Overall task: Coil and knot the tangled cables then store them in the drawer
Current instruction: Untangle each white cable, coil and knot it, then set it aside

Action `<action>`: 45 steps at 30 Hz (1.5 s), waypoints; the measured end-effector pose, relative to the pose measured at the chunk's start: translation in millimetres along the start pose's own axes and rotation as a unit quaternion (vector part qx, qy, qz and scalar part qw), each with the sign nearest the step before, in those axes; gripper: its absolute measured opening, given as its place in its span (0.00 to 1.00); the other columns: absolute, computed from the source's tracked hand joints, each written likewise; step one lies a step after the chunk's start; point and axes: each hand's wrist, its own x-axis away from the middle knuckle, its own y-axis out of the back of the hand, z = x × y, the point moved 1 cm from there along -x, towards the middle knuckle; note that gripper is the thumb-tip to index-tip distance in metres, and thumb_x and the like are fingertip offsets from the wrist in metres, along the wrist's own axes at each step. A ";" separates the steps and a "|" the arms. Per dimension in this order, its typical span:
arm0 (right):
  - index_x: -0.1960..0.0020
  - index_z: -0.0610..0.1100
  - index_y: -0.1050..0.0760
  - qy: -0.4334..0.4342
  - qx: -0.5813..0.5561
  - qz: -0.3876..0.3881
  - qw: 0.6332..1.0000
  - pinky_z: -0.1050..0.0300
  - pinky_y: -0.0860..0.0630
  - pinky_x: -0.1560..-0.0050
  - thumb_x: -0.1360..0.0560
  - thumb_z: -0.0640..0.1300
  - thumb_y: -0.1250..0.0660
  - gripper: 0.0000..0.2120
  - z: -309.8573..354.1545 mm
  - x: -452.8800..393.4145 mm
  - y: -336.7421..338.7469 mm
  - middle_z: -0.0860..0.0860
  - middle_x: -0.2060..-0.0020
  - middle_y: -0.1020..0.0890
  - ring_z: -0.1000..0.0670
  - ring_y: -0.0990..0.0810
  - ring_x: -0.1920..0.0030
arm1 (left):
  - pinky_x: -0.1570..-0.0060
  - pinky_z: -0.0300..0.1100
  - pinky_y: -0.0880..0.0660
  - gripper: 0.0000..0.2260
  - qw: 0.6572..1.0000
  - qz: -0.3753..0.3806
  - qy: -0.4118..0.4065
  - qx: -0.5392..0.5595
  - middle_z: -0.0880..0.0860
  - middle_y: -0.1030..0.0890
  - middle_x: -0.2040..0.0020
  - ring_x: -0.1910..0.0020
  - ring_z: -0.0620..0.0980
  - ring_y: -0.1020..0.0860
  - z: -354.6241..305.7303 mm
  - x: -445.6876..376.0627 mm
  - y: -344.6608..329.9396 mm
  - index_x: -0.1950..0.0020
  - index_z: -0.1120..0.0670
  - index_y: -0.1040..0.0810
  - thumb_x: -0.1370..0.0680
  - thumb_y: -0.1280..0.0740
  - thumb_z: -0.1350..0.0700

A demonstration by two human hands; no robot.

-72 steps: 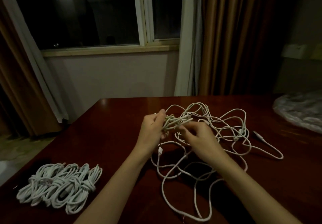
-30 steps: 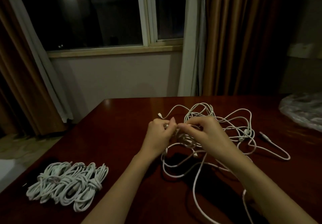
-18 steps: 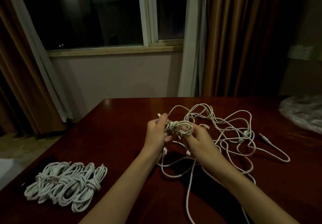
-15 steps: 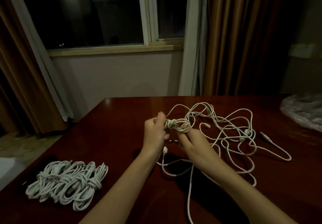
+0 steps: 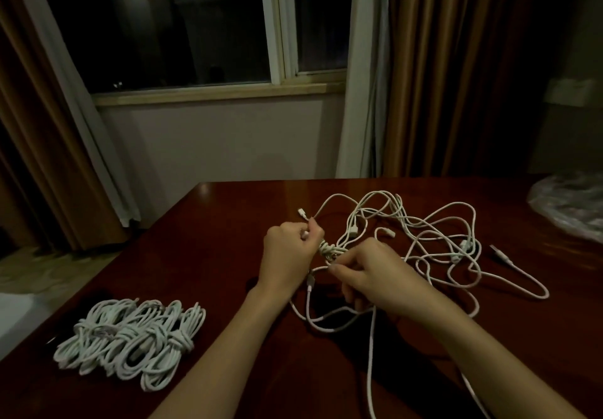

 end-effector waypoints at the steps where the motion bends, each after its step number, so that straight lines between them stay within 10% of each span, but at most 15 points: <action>1: 0.64 0.41 0.20 0.010 0.004 -0.022 1.000 0.69 0.29 0.71 0.20 0.44 0.36 0.15 -1.6 -0.5 3.0 0.53 0.78 0.22 0.57 0.22 0.76 | 0.77 0.32 0.41 0.27 1.000 0.016 -0.012 -0.013 0.45 0.39 0.83 0.81 0.46 0.36 0.9 -0.8 0.0 0.78 0.48 0.39 0.21 0.36 0.61; 10: 0.60 0.45 0.17 0.045 -0.075 -0.068 0.994 0.65 0.23 0.63 0.27 0.48 0.28 0.07 -8.2 -7.2 18.0 0.50 0.67 0.16 0.56 0.17 0.65 | 0.75 0.36 0.42 0.25 0.985 0.163 0.023 0.051 0.44 0.35 0.80 0.80 0.42 0.39 0.4 -6.3 6.8 0.77 0.51 0.33 0.19 0.40 0.59; 16: 0.59 0.40 0.23 0.016 -0.190 -0.065 0.979 0.65 0.38 0.71 0.32 0.50 0.26 0.13 -15.3 -10.3 29.1 0.48 0.76 0.26 0.51 0.32 0.75 | 0.70 0.37 0.36 0.23 0.930 0.285 0.131 0.192 0.46 0.36 0.80 0.82 0.41 0.39 -11.0 0.1 0.6 0.73 0.54 0.35 0.17 0.43 0.59; 26: 0.63 0.46 0.25 0.053 -0.309 -0.168 0.935 0.67 0.33 0.71 0.23 0.47 0.35 0.11 -11.7 -14.0 0.4 0.56 0.72 0.23 0.58 0.26 0.71 | 0.84 0.30 0.45 0.19 0.824 0.134 0.316 0.452 0.46 0.39 0.82 0.86 0.40 0.41 -27.9 2.2 -8.1 0.69 0.58 0.34 0.18 0.43 0.55; 37: 0.62 0.46 0.26 -0.001 -0.027 -0.078 0.997 0.66 0.34 0.73 0.18 0.45 0.43 0.15 6.9 -3.3 -20.8 0.53 0.72 0.25 0.59 0.30 0.77 | 0.82 0.33 0.41 0.19 0.886 -0.042 0.291 0.359 0.47 0.35 0.80 0.83 0.41 0.39 -10.9 -2.0 -4.0 0.70 0.56 0.35 0.18 0.42 0.58; 45: 0.55 0.47 0.24 0.094 0.081 -0.070 0.990 0.65 0.32 0.68 0.18 0.48 0.43 0.12 19.6 4.4 -9.6 0.56 0.70 0.27 0.59 0.28 0.70 | 0.77 0.35 0.42 0.26 0.998 0.022 0.030 0.044 0.45 0.34 0.83 0.81 0.44 0.37 3.6 -2.3 2.8 0.78 0.50 0.35 0.19 0.38 0.60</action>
